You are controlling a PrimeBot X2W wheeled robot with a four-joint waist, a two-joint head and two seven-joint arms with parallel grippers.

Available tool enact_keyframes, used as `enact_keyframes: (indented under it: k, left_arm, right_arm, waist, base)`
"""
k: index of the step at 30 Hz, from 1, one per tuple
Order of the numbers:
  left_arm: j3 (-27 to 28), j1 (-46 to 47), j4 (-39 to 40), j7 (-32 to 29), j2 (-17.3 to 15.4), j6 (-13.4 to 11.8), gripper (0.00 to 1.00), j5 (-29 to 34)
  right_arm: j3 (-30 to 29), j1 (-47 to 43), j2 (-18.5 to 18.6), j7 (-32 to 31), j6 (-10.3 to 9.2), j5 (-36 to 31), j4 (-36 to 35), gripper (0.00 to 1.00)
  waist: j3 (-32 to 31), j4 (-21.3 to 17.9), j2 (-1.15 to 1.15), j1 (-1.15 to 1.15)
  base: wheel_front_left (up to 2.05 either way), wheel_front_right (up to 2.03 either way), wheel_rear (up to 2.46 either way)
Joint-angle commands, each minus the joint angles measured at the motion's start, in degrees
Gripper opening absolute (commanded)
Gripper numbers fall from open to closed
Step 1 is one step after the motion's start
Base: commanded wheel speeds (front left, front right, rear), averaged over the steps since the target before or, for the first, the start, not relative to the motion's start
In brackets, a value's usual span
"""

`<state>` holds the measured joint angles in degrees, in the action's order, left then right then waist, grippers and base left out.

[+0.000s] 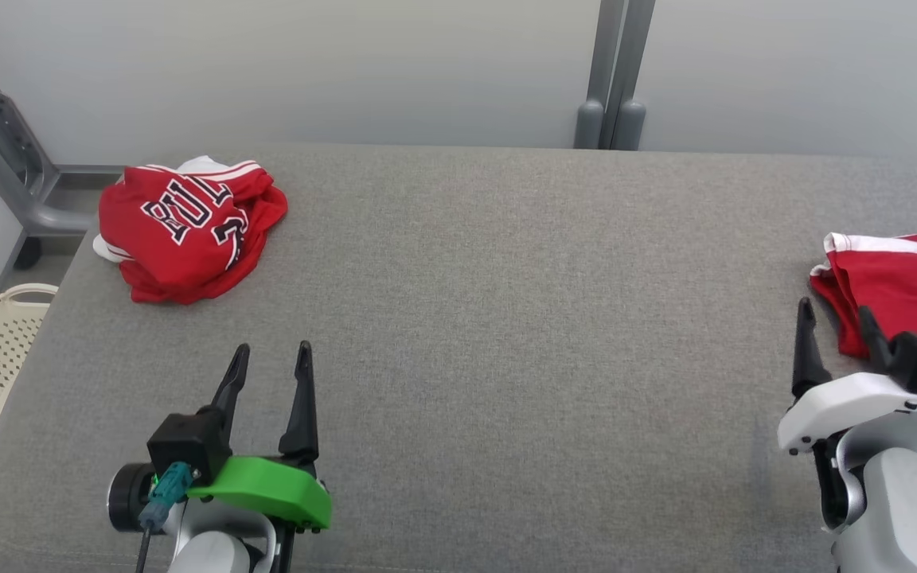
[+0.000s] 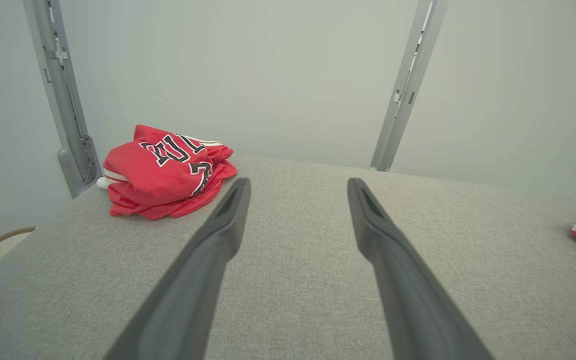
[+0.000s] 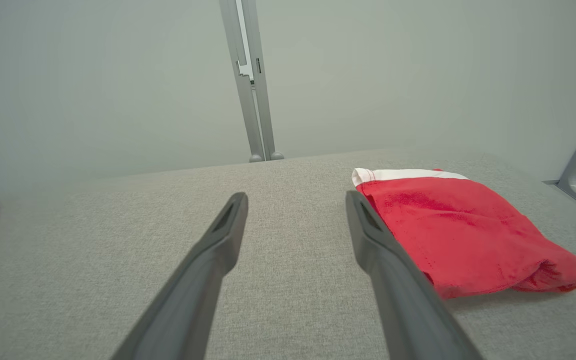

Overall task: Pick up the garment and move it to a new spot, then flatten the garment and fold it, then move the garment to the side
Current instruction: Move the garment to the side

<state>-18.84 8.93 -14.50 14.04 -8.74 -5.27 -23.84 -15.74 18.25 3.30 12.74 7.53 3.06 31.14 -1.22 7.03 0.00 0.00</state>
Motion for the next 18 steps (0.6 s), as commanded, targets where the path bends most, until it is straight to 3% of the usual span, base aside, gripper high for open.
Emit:
enact_keyframes:
  k: [1, 10, 18]
  left_arm:
    - [0.2, -1.3, 0.0, 0.3, -0.7, 0.2, 1.00, -0.3]
    - [0.2, -3.8, -1.7, 0.5, -1.8, 0.8, 1.00, -0.8]
    - [0.0, -4.3, -3.6, 0.6, -2.4, 2.8, 1.00, -2.3]
  right_arm:
    - [1.0, -1.4, -0.1, -0.6, -0.07, 0.5, -1.2, 1.00]
    - [5.4, -10.5, -0.3, -7.1, -0.08, 5.7, -10.2, 1.00]
    - [8.6, -15.5, -0.3, -9.0, -0.07, 9.3, -12.3, 1.00]
  waist:
    - [-1.8, 0.1, 0.00, 0.00]
    - [-4.3, 1.5, 0.00, 0.00]
    - [-4.5, 1.6, 0.00, 0.00]
  base:
    - [0.00, 0.00, 0.00]
    - [0.00, 0.00, 0.00]
    - [0.00, 0.00, 0.00]
